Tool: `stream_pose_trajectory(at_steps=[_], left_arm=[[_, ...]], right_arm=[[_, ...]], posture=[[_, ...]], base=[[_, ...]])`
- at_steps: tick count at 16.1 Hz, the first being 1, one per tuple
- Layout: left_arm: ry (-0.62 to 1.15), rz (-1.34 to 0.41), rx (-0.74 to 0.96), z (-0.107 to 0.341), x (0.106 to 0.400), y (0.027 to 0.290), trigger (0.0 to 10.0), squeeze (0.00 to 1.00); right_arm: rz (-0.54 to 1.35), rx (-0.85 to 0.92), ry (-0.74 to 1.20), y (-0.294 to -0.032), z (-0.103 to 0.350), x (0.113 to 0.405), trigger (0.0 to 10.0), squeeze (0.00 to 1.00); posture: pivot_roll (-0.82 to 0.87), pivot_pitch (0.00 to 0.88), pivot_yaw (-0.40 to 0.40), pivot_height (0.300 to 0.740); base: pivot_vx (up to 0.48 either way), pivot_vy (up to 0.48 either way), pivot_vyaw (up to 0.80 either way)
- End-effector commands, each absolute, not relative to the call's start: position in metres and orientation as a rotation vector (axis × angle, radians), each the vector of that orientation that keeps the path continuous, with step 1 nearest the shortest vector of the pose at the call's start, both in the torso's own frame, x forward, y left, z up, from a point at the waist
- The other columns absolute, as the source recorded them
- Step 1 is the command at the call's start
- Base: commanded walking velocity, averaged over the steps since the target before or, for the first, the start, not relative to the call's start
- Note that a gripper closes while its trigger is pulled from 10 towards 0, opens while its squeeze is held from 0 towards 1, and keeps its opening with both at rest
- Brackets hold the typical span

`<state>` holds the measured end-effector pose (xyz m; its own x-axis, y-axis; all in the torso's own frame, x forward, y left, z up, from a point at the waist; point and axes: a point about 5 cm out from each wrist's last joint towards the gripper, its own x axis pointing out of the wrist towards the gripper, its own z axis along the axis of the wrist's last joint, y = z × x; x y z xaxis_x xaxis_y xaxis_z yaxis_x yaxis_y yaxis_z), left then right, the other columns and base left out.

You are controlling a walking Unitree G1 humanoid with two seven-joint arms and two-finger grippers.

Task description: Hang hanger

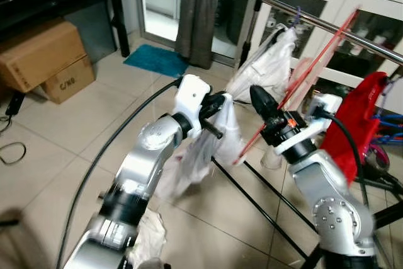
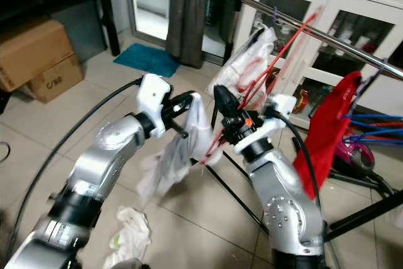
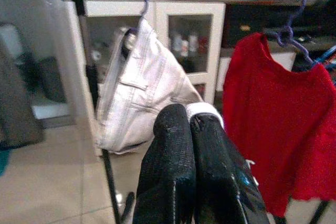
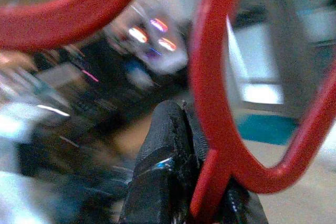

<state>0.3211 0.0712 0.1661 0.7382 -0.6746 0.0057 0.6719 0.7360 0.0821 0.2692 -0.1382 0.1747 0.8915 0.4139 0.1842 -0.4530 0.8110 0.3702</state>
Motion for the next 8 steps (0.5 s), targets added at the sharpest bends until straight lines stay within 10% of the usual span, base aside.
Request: stream_pose_trajectory(at_steps=[1,2,4,8], left_arm=[[-0.025,-0.676,0.088,0.167,0.318,0.083,0.0,0.00],[-0.011,-0.638,0.087,0.164,0.315,0.091,0.0,0.00],[0.115,-0.418,0.045,0.139,0.295,0.133,10.0,0.00],[0.130,-0.334,0.037,0.130,0.283,0.143,10.0,0.00]], right_arm=[[0.353,0.255,-0.043,-0.153,0.163,0.268,10.0,0.00],[0.318,0.216,0.007,-0.159,0.155,0.265,10.0,0.00],[0.204,0.129,0.173,-0.182,0.126,0.239,10.0,0.00],[0.206,0.099,0.185,-0.181,0.120,0.229,10.0,0.00]], posture=[[0.02,0.000,-0.031,0.740],[0.01,0.000,-0.031,0.740],[0.01,0.000,-0.041,0.740],[0.01,0.000,-0.043,0.740]], base=[[0.000,0.000,0.00],[0.000,0.000,0.00],[0.000,0.000,-0.39],[0.000,0.000,-0.79]])
